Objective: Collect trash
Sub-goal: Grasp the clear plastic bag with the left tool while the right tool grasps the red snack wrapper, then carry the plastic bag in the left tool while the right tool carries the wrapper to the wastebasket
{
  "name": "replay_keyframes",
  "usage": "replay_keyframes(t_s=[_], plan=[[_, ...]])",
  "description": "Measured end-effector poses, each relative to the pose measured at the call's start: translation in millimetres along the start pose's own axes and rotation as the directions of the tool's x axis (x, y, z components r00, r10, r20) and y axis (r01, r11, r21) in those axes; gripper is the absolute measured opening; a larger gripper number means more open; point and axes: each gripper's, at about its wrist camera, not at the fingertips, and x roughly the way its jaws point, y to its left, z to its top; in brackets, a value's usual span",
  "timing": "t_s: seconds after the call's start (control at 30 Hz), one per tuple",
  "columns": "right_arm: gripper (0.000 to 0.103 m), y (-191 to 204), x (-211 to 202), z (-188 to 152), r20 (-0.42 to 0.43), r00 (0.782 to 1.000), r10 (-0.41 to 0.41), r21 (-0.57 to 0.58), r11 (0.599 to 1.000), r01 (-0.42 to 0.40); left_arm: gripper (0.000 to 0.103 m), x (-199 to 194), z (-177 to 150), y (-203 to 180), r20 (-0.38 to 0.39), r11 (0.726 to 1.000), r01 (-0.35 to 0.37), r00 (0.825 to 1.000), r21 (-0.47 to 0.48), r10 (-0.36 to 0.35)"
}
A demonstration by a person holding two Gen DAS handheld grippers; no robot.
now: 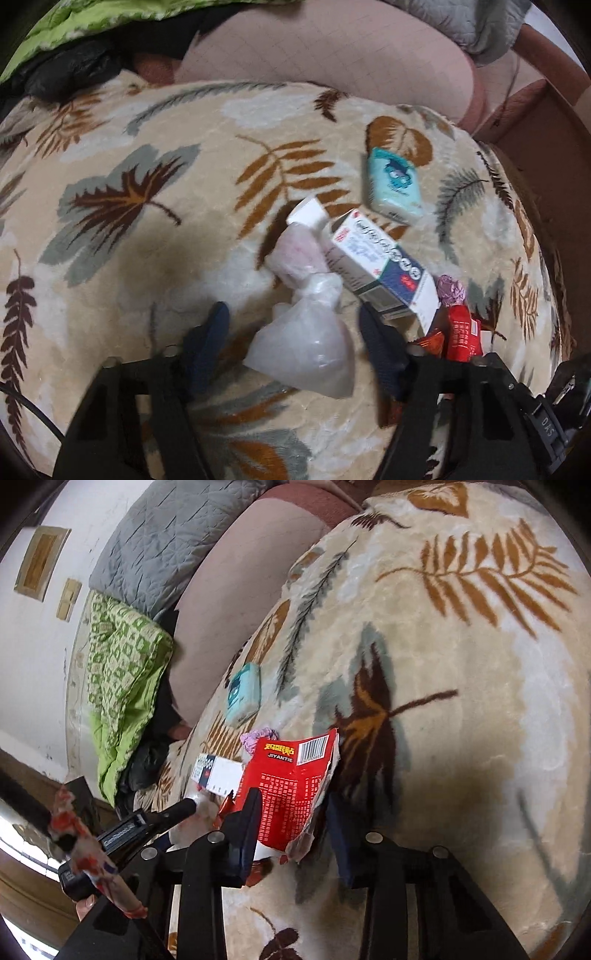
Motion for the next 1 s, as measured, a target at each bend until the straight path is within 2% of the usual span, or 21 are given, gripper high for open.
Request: replay_keyframes(t_s=[0.07,0.1,0.2,0.3,0.5,0.67,0.83,1.0], plan=[[0.036,1.9,5.9,-1.3,-0.009,0.999,-0.034,-0.024,0.999,0.034,0.050,3.1,-0.5,4.7,-0.028,1.000,0.003,1.000,-0.027,-0.004],[0.027,2.3,6.7,-2.1,-0.008,0.999,-0.040,-0.029,0.999,0.040,0.049,4.2,-1.1,5.7,-0.034,1.000,0.003,0.999,-0.030,-0.004],[0.011,2.3,6.7,-3.5,-0.009,0.998,-0.060,-0.041,0.997,0.060,0.041,4.3,-2.6,3.8,-0.036,1.000,-0.005,0.999,-0.015,0.005],[0.006,2.4,0.6,-3.7,0.010,0.997,-0.070,-0.045,0.996,0.071,0.035,-0.3,-2.9,0.0,-0.022,1.000,-0.022,1.000,-0.001,0.022],[0.003,24.8,-28.7,-6.2,0.121,0.985,-0.121,-0.138,0.981,0.137,0.032,-21.5,-3.5,4.6,0.004,0.998,-0.057,0.998,-0.023,0.057],[0.003,37.6,-44.3,-9.2,0.181,0.975,-0.128,-0.172,0.972,0.159,0.031,-41.2,-8.4,7.7,0.021,0.998,-0.049,0.999,-0.043,0.050],[0.003,40.9,-54.6,-10.3,0.215,0.970,-0.112,-0.171,0.974,0.150,0.031,-76.6,-12.3,9.0,0.093,0.997,0.005,0.996,-0.076,0.002],[0.003,44.0,-65.4,-11.3,0.248,0.964,-0.090,-0.173,0.976,0.136,0.030,-115.0,-26.8,1.0,0.171,0.995,0.065,0.984,-0.076,-0.051]])
